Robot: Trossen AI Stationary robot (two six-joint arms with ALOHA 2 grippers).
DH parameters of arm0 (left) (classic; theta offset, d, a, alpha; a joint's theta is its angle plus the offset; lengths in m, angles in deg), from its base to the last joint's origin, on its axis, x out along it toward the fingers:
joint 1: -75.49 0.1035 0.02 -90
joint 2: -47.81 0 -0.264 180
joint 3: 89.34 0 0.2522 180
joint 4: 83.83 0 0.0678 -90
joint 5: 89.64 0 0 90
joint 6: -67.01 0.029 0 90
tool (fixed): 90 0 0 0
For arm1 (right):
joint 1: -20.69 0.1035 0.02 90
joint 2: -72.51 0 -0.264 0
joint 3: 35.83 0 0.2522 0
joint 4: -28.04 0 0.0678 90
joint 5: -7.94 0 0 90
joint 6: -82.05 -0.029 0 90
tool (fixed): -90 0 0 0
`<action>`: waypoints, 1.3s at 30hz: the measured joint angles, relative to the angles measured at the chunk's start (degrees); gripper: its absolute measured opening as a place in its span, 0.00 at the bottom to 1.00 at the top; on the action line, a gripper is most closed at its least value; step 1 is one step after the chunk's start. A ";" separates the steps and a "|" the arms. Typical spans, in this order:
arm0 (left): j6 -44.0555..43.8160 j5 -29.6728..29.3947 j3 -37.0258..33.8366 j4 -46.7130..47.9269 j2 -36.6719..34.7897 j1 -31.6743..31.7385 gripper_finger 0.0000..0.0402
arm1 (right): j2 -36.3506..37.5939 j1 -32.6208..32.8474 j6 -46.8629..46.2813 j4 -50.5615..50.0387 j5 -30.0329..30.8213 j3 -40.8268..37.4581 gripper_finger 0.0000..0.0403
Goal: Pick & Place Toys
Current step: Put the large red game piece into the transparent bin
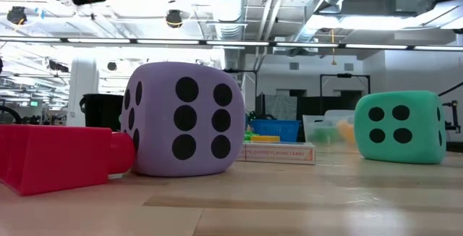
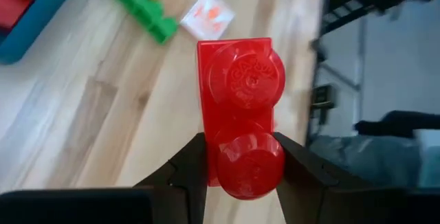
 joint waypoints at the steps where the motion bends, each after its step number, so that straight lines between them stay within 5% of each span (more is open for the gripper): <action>1: -0.17 1.24 0.00 -0.83 -0.40 0.04 0.30 | -0.08 0.02 -0.03 0.91 -0.13 -0.11 0.41; 13: -2.28 12.67 0.00 -10.91 0.38 0.79 0.30 | -0.06 0.06 0.04 6.97 -0.22 -0.06 0.41; 19: -7.71 19.25 0.00 -17.03 2.47 2.11 0.30 | -0.06 0.06 0.56 7.54 -8.60 -0.07 0.41; 25: -9.57 24.70 0.00 -18.51 2.91 2.43 0.30 | -0.06 0.15 3.08 7.71 -9.20 -0.07 0.41; 39: -12.20 29.22 0.00 -24.38 0.97 2.76 0.30 | -0.06 0.15 3.65 7.76 -9.20 -0.08 0.41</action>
